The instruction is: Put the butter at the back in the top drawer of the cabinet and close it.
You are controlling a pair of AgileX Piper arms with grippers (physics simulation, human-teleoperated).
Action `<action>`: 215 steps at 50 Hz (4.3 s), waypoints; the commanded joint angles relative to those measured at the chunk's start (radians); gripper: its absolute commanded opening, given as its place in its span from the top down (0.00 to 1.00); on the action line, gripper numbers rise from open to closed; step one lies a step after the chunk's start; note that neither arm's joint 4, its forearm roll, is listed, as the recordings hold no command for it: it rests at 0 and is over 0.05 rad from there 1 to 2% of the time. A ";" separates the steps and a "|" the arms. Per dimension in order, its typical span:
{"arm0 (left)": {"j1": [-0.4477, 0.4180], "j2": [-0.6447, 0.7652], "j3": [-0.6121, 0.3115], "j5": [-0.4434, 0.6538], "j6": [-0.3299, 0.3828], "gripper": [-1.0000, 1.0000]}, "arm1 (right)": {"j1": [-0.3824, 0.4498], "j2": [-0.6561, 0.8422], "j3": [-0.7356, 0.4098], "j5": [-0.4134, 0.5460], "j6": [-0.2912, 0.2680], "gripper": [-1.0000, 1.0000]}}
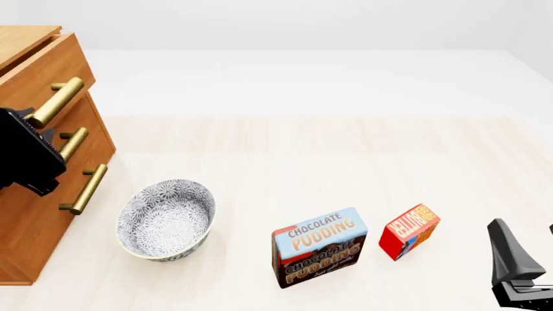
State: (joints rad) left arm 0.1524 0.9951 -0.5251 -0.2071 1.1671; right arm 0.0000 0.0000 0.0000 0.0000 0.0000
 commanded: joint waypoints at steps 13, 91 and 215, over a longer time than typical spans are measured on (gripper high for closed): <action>-0.015 0.003 0.008 0.023 0.008 1.00 | 0.000 0.000 0.000 0.000 0.000 0.00; -0.287 0.032 -0.058 0.061 0.029 1.00 | 0.000 0.000 0.000 0.000 0.000 0.00; -0.470 0.275 -1.335 1.321 -1.458 0.00 | 0.000 0.000 0.000 0.000 0.000 0.00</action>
State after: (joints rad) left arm -0.3138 1.2501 -1.8029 1.0552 -0.2080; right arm 0.0000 0.0000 0.0000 0.0000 0.0000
